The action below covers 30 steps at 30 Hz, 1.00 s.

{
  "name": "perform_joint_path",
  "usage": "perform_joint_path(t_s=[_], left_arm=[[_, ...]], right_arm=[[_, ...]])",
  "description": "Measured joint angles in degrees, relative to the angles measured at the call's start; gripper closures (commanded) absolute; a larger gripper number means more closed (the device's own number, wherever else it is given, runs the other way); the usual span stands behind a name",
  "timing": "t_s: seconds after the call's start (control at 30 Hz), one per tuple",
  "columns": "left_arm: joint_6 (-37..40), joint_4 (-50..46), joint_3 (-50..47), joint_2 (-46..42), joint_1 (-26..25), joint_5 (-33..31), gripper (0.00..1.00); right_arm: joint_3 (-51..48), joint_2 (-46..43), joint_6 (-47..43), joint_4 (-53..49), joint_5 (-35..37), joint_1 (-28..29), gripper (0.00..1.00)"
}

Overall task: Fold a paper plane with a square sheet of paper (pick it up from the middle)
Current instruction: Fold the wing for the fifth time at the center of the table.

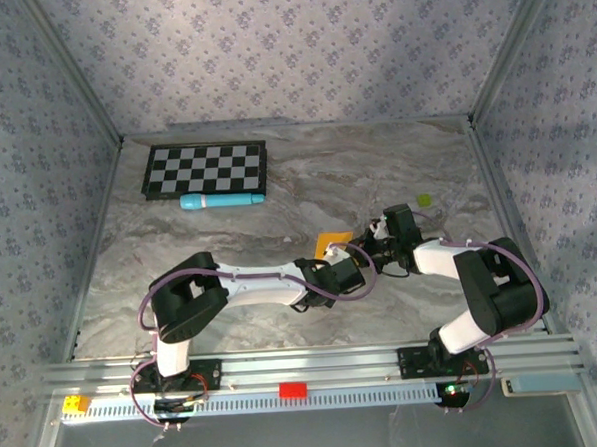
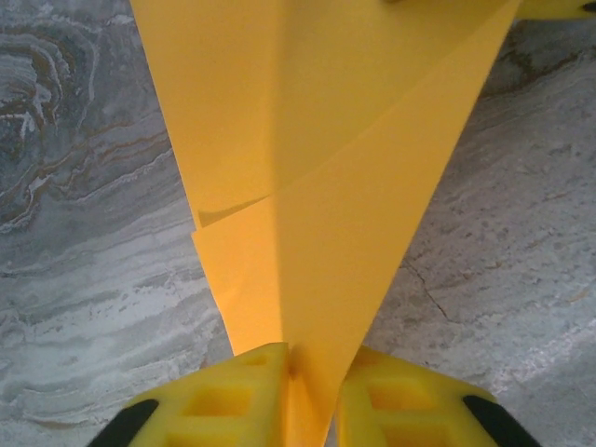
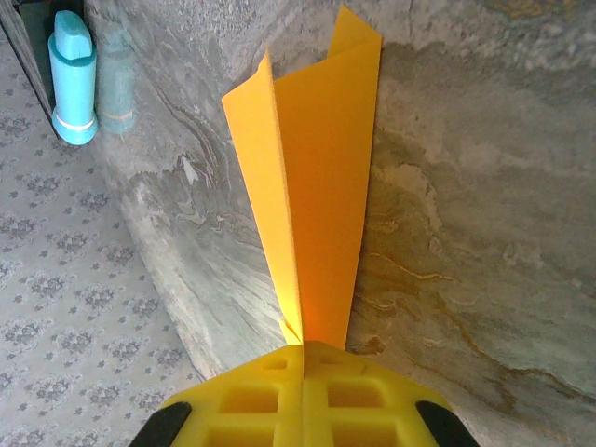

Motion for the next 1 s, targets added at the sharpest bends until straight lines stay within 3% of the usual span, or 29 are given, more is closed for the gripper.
perform_joint_path(t_s=[0.17,0.53,0.83,1.0], left_arm=[[0.2,0.6,0.0,0.0,-0.3,-0.1,0.73],[0.2,1.0,0.0,0.0,-0.4,-0.1,0.79],[0.7,2.0,0.0,0.0,-0.4,-0.1,0.75],[0.8,2.9,-0.2,0.0,-0.4,-0.1,0.81]], right_arm=[[0.0,-0.3,0.0,-0.2,0.0,0.0,0.98],[0.0,-0.4,0.0,-1.0,0.2,0.0,0.98],[0.0,-0.4,0.0,-1.1,0.2,0.0,0.98],[0.0,-0.4,0.0,-1.4,0.6,0.0,0.98]])
